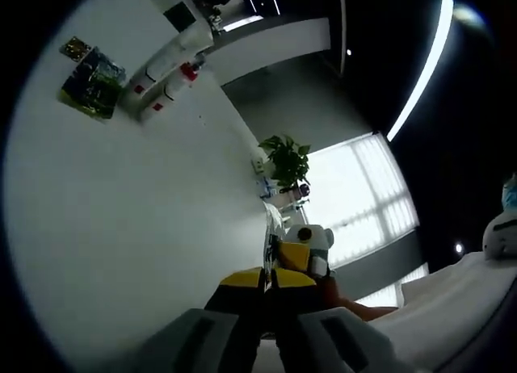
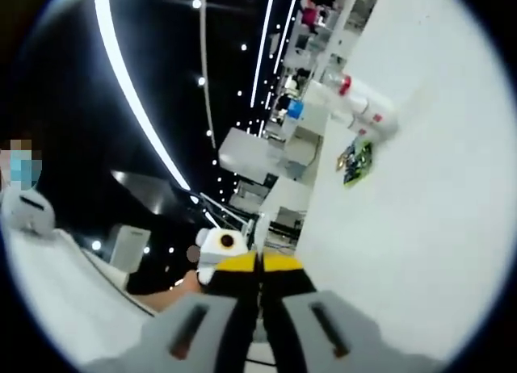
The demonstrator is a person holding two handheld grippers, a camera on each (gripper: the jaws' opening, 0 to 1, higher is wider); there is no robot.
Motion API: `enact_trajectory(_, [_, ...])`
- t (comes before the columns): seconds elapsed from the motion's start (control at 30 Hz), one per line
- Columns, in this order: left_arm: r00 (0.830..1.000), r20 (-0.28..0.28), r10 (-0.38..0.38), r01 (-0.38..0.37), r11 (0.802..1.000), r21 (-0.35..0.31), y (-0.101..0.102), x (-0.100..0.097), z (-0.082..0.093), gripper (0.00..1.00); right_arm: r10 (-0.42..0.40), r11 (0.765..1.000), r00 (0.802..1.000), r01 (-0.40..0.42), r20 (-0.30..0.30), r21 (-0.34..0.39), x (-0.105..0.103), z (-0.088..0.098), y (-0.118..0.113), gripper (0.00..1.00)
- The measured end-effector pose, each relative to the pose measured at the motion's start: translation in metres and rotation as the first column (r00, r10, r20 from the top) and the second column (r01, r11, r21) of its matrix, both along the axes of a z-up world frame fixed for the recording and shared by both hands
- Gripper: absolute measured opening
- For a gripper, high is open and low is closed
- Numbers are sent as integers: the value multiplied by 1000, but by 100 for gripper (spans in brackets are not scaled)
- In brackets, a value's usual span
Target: Arrange the skincare products in the storage area until every visible bottle or jar stands upright without overlapping.
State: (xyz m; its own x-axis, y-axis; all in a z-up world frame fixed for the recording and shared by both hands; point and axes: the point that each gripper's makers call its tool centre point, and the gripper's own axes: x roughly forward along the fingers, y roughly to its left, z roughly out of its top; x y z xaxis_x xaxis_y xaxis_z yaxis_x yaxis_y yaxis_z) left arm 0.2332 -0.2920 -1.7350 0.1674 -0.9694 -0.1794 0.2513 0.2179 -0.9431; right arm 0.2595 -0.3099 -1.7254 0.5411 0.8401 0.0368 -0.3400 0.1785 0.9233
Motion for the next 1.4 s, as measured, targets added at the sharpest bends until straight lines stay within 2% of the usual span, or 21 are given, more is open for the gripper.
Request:
enact_trajectory(0.13, [1000,0,9,-9,1000,-19,-1,1,3,3,1,999,1000,0,-19,35,-2,1,-1,0])
enact_trajectory(0.2, [1000,9,9,-9,1000,-17,-1,0,4,1,-4,1000,1000,5,-14,31,-2,1,-1,0])
enact_trajectory(0.23, [1000,4,6,-6,1000,-17,-1,-1,4,1,-3,1000,1000,3,-8,25,-3,1,0,0])
enact_trajectory(0.27, [1000,-24,10,-11,1000,-27,-2,-1,5,1,-10,1000,1000,10,10,4,-4,0,-1,0])
enact_trajectory(0.6, [998,-42,37,-39,999,-34,-6,-1,2,3,-3,999,999,4,36,-41,-8,1,0,0])
enact_trajectory(0.9, [1000,-11,24,-25,1000,-14,-3,-1,0,0,-8,996,998,13,59,-87,-8,-1,2,1])
enact_trajectory(0.97, [1000,-2,24,-24,1000,-14,-1,0,1,0,-16,997,999,19,47,-71,-7,0,3,4])
enact_trajectory(1.23, [997,-14,79,-80,997,-21,21,16,1,0,-61,993,996,67,60,-95,-2,-2,-7,14])
enact_trajectory(1.4, [994,-23,108,-109,994,-12,35,25,-4,0,-93,983,993,103,68,-152,2,-9,-11,26])
